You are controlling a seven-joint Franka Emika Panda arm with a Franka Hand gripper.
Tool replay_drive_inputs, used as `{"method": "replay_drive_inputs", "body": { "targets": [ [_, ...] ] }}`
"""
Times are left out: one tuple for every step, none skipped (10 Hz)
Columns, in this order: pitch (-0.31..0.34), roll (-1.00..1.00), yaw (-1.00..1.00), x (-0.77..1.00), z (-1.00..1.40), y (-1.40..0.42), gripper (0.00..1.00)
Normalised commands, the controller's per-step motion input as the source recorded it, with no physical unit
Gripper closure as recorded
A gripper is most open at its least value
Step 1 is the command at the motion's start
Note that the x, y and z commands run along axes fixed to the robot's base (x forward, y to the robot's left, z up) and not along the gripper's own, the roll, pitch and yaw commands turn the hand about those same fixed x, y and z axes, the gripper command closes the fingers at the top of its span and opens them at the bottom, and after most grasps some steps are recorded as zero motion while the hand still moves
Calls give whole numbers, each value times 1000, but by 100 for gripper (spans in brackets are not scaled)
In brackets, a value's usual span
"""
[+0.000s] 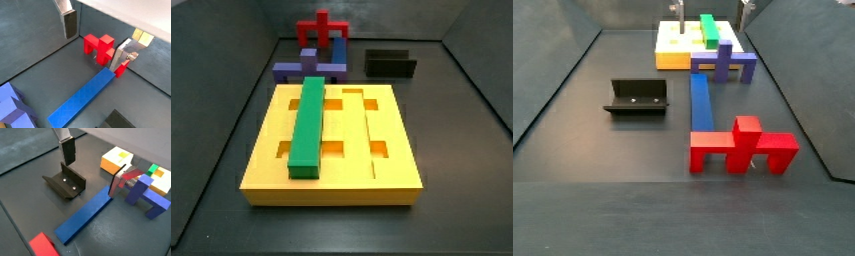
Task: Pick up the blue object. Move up. Move to above the board. Insert the blue object.
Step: Pick up the blue object.
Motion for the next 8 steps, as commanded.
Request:
{"method": "replay_drive_inputs", "body": {
  "targets": [
    [-139, 139, 0, 254, -883, -503, 0],
    [-113, 166, 0, 274, -894, -497, 0],
    [-107, 170, 0, 263, -894, -486, 0],
    [-73, 137, -6, 297, -986, -303, 0],
    [-31, 119, -143, 163, -1000, 97, 0],
    [-69, 90, -149, 0, -983, 254, 0],
    [-84, 96, -146, 0, -943, 314, 0],
    [-123, 64, -129, 0, -894, 254, 0]
  ]
}}
